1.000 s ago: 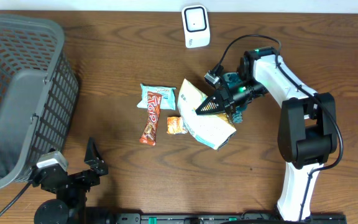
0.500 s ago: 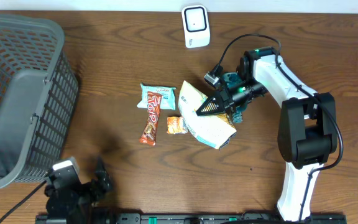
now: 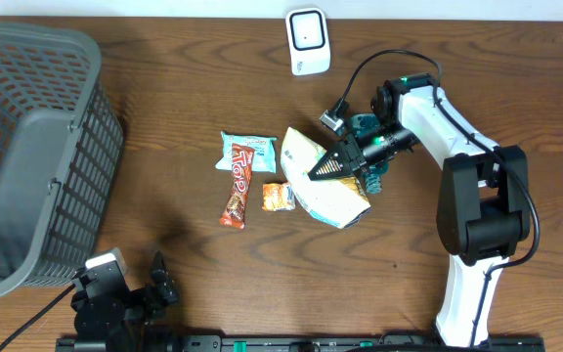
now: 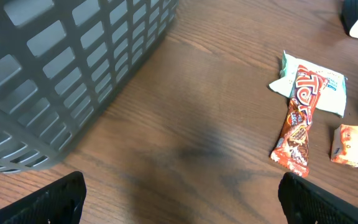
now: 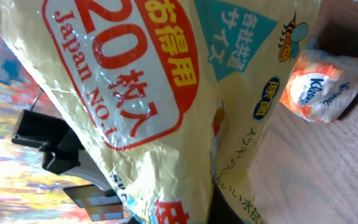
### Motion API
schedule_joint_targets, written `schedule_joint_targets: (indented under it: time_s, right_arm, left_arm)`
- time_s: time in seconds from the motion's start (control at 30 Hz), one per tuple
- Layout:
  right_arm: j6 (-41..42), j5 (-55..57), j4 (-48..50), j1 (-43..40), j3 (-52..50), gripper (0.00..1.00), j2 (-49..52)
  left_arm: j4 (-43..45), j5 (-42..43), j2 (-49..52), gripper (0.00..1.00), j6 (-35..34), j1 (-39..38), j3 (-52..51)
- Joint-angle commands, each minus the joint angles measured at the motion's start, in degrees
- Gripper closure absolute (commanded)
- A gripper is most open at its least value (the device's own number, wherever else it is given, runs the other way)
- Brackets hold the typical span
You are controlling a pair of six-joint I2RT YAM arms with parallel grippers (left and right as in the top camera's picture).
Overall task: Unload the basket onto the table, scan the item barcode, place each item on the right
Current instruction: 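Close the right gripper on the yellow snack bag, then lift the snack bag and hold it up to the white scanner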
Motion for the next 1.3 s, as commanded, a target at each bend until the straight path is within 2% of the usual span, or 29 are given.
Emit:
schedule_joint_targets:
  time_s: [0.0, 0.3, 0.57, 0.73, 0.97, 1.07, 1.2, 1.27]
  right_arm:
    - [-0.87, -1.42, 0.52, -0.20, -0.04, 0.99, -0.42]
    - [-1.01, 1.16, 1.79, -0.20, -0.04, 0.99, -0.42]
    - [-16.50, 1.53, 2.12, -0.20, -0.04, 0.99, -0.42]
    - [-19.80, 0.46, 2.05, -0.31, -0.02, 0.99, -0.42]
    - [-19.71, -1.92, -4.48, -0.37, 0.07, 0.99, -0.42]
    - [-19.50, 1.29, -7.10, -0.79, 1.33, 0.99, -0.42]
    - [-10.84, 7.34, -6.34, -1.44, 7.63, 0.99, -0.48]
    - [-2.45, 13.77, -3.30, -1.53, 12.79, 0.99, -0.48]
  left_arm:
    - [-0.09, -0.55, -0.15, 0.01, -0.11, -0.20, -0.26]
    - [-0.11, -0.55, -0.15, 0.01, -0.09, -0.20, -0.26]
    - [-0.09, -0.55, -0.15, 0.01, -0.09, -0.20, -0.26]
    - [-0.09, -0.55, -0.15, 0.01, -0.09, -0.20, -0.26]
    - [-0.11, -0.55, -0.15, 0.01, -0.09, -0.20, -0.26]
    - [-0.11, -0.55, -0.15, 0.01, -0.09, -0.20, -0.26]
    - [-0.11, -0.55, -0.15, 0.01, -0.09, -0.20, -0.26]
    - [-0.09, -0.55, -0.15, 0.01, -0.09, -0.20, -0.26]
